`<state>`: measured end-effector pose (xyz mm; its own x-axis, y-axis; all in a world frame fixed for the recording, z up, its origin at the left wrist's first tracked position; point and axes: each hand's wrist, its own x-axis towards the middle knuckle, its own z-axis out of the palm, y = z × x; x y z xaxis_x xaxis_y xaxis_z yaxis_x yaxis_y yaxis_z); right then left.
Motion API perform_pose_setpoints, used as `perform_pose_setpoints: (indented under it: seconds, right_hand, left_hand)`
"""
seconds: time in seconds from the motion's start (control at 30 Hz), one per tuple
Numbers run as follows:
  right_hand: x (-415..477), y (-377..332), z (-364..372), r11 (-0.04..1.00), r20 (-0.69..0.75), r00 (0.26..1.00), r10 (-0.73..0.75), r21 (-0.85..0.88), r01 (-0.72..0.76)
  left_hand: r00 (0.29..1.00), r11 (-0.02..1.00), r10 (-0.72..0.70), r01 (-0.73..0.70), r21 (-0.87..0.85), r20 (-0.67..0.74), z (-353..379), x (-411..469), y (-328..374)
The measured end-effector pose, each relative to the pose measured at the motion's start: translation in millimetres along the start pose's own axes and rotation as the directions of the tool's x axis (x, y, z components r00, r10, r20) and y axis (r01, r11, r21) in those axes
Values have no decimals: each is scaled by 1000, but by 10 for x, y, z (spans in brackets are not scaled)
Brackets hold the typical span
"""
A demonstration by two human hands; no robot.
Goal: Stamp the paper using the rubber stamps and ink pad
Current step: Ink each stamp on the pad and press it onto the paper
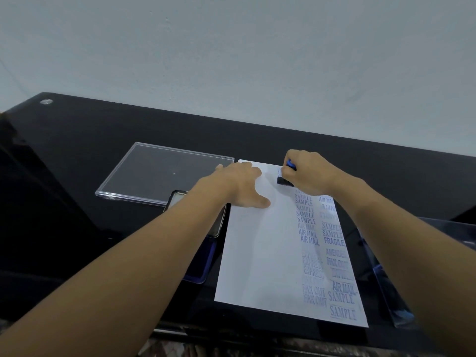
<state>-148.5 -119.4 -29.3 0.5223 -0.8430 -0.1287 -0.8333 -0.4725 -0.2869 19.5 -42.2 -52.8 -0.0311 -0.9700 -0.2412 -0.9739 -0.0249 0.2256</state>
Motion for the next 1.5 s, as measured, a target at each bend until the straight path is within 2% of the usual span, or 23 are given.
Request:
perform_pose_setpoints:
  seconds: [0.4, 0.73, 1.5]
  right_hand:
    - [-73, -53, 158, 999, -44, 998, 41, 27, -40]
    - [-54, -57, 241, 998, -85, 995, 54, 32, -51]
    - [-55, -25, 327, 998, -176, 984, 42, 62, -32]
  left_hand:
    - [999, 1000, 24, -25, -19, -30, 50, -23, -35]
    - [994, 1000, 9, -11, 9, 108, -43, -65, 1]
    - [994, 1000, 17, -16, -14, 106, -56, -79, 29]
